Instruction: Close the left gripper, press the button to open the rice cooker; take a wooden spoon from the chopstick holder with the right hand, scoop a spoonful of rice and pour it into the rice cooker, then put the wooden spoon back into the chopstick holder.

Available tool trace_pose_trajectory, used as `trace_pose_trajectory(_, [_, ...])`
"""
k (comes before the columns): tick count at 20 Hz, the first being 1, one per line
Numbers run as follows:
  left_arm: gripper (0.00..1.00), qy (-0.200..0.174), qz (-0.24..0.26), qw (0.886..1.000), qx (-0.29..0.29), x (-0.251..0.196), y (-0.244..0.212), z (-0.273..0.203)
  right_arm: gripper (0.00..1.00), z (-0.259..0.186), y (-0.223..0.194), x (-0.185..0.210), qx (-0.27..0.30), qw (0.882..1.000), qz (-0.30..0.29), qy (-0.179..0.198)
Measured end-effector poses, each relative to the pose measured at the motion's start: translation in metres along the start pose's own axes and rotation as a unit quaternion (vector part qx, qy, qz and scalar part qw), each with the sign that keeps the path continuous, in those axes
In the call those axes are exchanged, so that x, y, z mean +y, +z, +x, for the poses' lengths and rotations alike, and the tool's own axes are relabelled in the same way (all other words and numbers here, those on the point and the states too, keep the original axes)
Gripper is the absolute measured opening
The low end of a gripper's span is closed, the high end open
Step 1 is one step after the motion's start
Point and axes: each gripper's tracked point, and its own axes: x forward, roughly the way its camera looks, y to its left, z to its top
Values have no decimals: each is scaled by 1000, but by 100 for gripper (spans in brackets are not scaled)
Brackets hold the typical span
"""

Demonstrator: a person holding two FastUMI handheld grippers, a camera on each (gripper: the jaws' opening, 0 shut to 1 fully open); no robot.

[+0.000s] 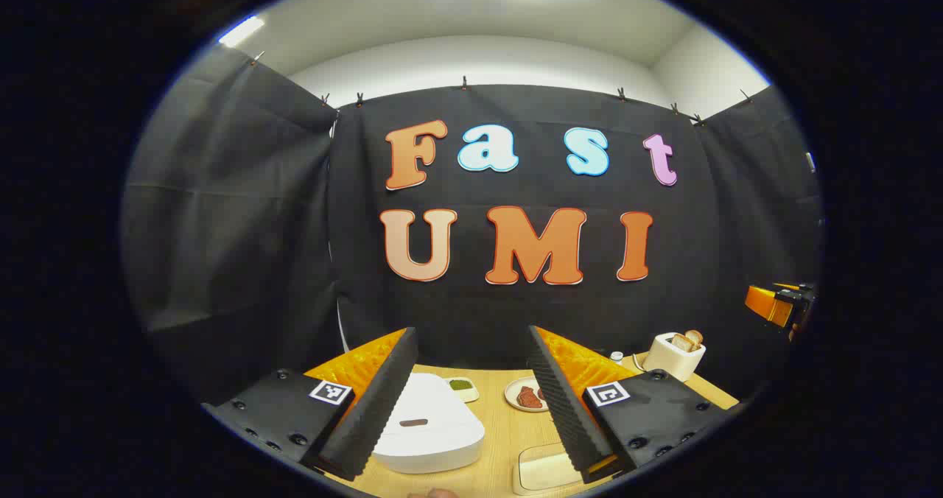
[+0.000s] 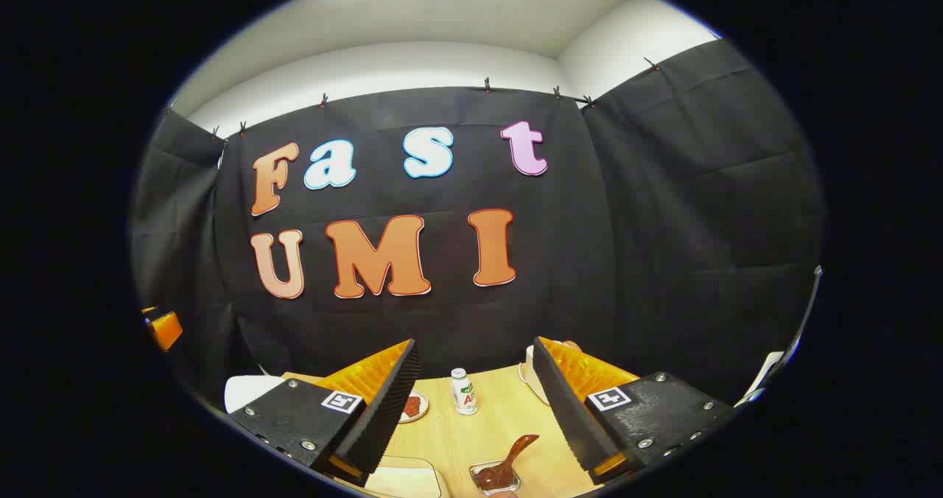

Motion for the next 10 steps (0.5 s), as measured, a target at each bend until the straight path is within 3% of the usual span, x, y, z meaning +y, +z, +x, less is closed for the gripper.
trace_pose_trajectory(1, [100,-3,3,1000,0,0,-2,-1,96,-1,1,1,-2,1000,-6,-3])
trace_pose_trajectory(6, [100,-16,9,1000,4,-6,-7,0,92,-4,-2,-1,4,1000,0,-9])
trace_pose_trajectory(10, [100,-15,11,1000,-1,-6,-1,-5,96,-6,-5,-5,12,1000,-1,-17])
